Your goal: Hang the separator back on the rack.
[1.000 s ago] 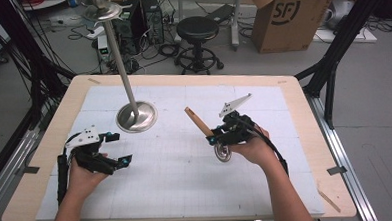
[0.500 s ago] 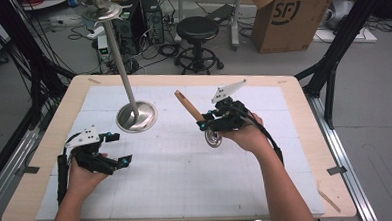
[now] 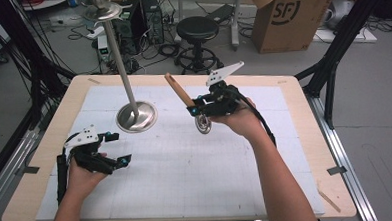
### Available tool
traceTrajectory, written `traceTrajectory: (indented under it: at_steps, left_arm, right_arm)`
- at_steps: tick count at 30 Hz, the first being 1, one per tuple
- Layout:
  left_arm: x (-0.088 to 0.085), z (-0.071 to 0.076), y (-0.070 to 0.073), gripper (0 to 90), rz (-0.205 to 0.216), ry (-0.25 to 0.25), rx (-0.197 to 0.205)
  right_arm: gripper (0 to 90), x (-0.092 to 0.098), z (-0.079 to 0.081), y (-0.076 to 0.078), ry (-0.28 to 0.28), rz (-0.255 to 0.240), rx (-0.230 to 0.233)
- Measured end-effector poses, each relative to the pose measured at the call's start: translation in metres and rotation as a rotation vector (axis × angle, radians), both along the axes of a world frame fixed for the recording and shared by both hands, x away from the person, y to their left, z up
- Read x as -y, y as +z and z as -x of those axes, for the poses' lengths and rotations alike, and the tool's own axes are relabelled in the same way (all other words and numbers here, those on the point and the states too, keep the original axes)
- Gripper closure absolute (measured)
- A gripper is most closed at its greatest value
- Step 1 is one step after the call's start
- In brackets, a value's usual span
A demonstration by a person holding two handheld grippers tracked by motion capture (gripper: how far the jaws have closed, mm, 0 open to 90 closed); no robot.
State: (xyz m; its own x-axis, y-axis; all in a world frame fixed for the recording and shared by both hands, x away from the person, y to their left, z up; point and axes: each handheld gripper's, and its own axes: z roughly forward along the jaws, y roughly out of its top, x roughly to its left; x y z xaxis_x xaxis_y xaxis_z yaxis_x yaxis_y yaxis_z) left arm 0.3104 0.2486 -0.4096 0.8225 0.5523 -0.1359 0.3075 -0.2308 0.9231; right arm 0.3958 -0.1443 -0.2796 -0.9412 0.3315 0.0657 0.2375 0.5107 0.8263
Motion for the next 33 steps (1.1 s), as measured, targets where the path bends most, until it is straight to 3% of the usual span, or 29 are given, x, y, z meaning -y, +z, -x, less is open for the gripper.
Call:
traceTrajectory:
  at_steps: [8, 17, 27, 33]
  left_arm:
    - [-0.002, 0.001, 0.001, 1.6, 0.007, 0.004, 0.007]
    - [-0.002, 0.001, 0.002, 1.6, 0.012, 0.000, 0.009]
    - [-0.002, 0.000, 0.002, 1.6, 0.008, 0.000, 0.012]
    - [-0.001, 0.000, 0.002, 1.6, 0.008, 0.000, 0.009]
  right_arm:
    - [68.9, -0.013, -0.010, 0.025, 0.019, -0.022, 0.049]
    - [68.9, -0.025, -0.021, 0.050, 0.028, -0.079, 0.097]
    - [68.9, -0.039, -0.027, 0.072, 0.033, -0.082, 0.125]
    - [68.9, -0.051, -0.032, 0.083, 0.031, -0.056, 0.141]
